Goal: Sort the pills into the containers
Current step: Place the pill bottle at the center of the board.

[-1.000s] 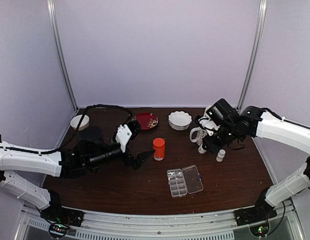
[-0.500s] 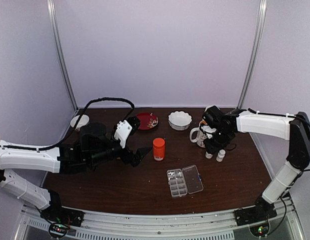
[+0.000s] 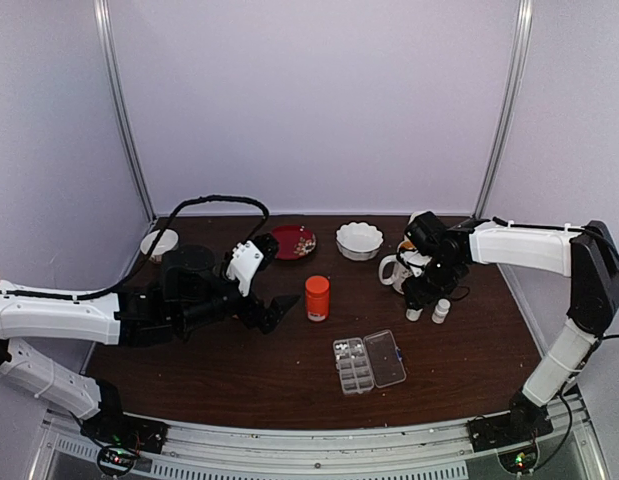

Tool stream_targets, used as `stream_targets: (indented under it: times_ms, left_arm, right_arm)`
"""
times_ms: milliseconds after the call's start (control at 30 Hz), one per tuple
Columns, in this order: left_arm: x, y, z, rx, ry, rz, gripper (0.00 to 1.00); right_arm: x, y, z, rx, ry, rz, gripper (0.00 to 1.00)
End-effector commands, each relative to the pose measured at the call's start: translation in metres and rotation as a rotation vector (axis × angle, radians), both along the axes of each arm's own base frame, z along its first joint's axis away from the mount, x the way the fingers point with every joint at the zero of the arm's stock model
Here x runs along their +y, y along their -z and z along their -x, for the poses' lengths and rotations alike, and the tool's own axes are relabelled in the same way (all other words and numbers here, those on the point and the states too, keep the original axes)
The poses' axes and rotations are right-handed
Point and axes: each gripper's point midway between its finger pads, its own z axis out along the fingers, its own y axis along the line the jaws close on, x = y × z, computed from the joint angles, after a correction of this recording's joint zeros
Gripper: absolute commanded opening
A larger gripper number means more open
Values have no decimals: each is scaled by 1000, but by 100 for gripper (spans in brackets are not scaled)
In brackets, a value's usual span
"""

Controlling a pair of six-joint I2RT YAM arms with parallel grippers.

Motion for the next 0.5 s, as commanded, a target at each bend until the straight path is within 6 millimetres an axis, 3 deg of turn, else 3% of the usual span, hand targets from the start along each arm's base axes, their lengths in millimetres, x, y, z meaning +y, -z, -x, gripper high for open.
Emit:
stream_targets:
  times_ms: [0,267,467]
  left_arm:
    - [-1,-20,-7,-16,-25,53,98]
    - [-1,-20,-8,-5,-25,61,97]
    - [1,-18,-15,27,-52,63,98]
  right_arm:
    - [1,-12,-6,-28,0,-13,56]
    - [13,-53,-2,-95,-60,-63,52]
    - [60,-99,7,-206,-190,-135,56]
